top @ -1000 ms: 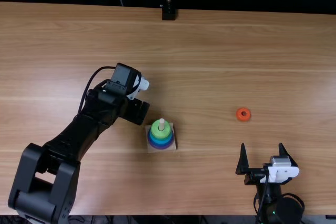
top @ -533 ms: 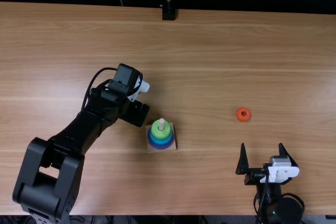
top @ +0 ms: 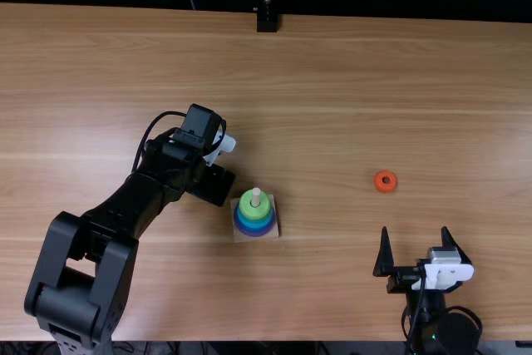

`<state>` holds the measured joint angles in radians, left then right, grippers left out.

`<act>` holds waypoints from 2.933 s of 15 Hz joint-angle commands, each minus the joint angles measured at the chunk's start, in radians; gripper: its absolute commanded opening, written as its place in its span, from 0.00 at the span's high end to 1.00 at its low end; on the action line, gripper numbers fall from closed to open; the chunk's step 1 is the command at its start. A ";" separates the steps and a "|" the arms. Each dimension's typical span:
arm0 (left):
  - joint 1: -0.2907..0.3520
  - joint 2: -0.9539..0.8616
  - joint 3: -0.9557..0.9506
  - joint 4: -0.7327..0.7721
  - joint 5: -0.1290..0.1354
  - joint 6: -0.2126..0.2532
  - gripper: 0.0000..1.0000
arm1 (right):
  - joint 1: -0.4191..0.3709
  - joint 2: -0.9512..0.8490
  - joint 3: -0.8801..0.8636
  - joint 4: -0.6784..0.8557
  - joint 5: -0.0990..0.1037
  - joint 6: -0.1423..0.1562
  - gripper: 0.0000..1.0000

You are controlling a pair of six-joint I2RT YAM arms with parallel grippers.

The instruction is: Build the Hanoi tower: stack the rings onto the peg from bottom to top in this color order: purple, dark blue, light blue, dark green, light green, yellow, orange.

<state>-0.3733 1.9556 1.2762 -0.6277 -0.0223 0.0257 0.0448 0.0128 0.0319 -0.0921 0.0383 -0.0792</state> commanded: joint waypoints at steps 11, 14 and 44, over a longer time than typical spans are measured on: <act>-0.004 -0.017 0.069 -0.033 -0.003 -0.007 1.00 | -0.011 -0.013 -0.012 -0.012 0.010 0.007 0.00; -0.004 -0.095 0.176 -0.302 -0.002 -0.018 1.00 | -0.011 -0.013 -0.012 -0.012 0.010 0.007 0.00; -0.308 -0.123 0.686 -0.777 0.000 -0.258 1.00 | -0.011 -0.013 -0.012 -0.012 0.010 0.007 0.00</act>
<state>-0.6689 1.8122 1.9324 -1.4075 -0.0189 -0.2184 0.0448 0.0124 0.0319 -0.0925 0.0380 -0.0799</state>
